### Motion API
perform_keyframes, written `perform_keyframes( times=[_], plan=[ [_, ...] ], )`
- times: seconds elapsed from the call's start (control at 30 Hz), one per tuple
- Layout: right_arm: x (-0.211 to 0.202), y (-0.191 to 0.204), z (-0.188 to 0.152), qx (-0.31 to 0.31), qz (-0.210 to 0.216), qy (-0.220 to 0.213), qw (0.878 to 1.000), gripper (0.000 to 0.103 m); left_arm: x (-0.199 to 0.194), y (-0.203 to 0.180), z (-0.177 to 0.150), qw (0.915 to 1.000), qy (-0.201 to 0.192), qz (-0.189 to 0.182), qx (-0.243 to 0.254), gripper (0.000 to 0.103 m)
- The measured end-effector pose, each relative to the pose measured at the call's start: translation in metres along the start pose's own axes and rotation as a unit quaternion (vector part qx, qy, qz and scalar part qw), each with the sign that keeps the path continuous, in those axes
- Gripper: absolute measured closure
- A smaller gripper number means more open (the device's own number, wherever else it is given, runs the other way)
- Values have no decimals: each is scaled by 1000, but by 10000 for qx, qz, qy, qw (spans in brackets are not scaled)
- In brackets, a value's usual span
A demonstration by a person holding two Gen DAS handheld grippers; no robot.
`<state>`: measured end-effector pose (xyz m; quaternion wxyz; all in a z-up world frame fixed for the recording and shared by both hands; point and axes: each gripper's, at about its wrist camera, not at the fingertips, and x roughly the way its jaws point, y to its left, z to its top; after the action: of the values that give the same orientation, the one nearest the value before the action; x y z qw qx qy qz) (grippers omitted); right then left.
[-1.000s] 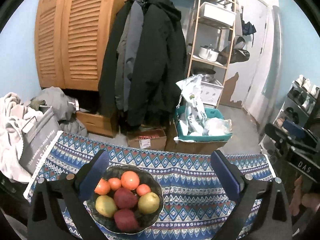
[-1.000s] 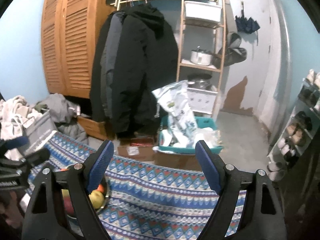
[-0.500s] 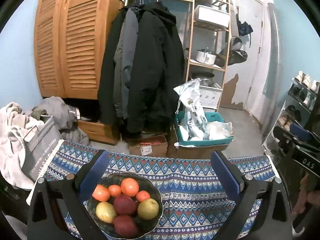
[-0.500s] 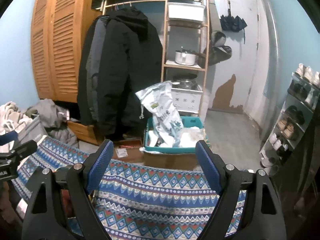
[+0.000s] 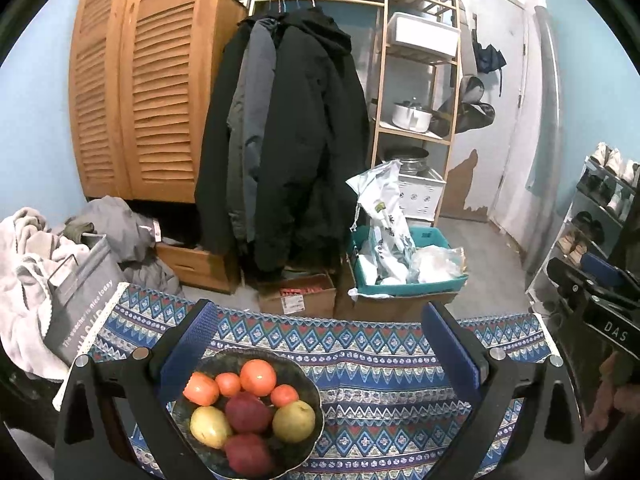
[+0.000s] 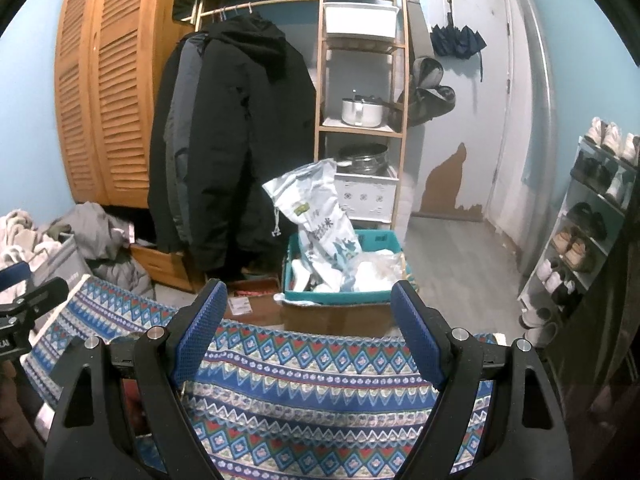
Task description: Organize fruits
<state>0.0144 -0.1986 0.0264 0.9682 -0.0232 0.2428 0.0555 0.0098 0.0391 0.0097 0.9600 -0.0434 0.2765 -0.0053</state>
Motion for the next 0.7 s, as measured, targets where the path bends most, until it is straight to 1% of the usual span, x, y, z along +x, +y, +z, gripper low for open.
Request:
perform_keyframes(
  times=[0.33, 0.7],
  plan=[
    [0, 0, 0, -2, 10, 8, 10000, 20, -1, 1, 0, 9999, -12, 114, 10, 1],
    [1, 3, 1, -23, 11, 17, 10000, 20, 0, 2, -2, 10000, 70, 57, -37, 1]
  ],
)
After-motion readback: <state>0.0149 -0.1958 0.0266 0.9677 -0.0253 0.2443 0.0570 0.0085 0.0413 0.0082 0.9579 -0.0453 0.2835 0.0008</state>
